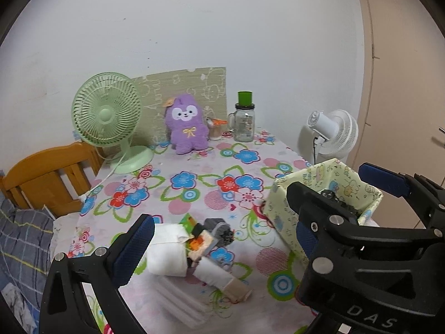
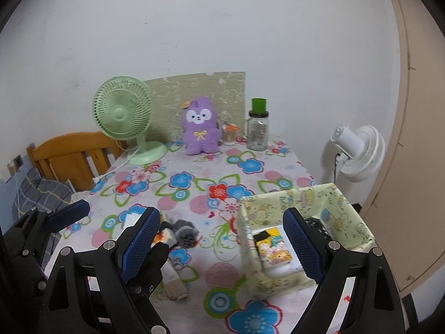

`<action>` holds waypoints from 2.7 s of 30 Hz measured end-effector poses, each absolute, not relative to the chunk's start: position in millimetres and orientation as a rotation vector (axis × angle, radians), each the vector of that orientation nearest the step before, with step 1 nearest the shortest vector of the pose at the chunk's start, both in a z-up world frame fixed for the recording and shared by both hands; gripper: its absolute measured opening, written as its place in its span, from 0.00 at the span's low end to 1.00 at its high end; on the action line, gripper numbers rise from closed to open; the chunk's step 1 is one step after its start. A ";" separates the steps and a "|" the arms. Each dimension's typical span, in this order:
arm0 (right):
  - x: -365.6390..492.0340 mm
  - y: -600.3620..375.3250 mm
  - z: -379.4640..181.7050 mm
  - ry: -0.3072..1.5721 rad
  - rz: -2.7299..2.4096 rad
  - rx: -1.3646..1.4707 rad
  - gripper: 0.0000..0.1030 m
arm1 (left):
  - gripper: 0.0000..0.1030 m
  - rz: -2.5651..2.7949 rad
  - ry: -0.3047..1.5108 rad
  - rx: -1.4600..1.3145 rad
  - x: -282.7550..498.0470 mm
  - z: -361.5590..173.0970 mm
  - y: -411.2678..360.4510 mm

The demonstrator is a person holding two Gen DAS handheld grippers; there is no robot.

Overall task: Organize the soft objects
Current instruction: 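Withdraw both grippers from the basket toward the remaining items, then grasp the white paper roll with tan end with the right gripper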

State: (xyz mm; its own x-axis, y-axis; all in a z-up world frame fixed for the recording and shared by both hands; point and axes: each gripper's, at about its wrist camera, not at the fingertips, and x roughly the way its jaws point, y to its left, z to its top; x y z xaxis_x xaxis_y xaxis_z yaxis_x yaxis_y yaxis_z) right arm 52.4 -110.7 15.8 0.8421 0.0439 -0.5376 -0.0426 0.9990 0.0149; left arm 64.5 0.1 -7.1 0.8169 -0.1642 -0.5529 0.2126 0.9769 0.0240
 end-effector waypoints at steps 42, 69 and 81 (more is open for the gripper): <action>94.2 -39.0 -92.7 0.763 0.185 -0.037 0.88 | 0.98 -0.155 0.808 0.109 96.5 -117.7 66.8; 123.1 -21.4 -154.4 0.996 0.253 -0.073 0.32 | 0.96 -0.164 0.933 0.147 110.6 -161.0 61.1; 119.4 -35.5 -139.7 0.948 0.212 -0.069 0.26 | 0.96 -0.132 0.896 0.109 121.0 -146.3 66.3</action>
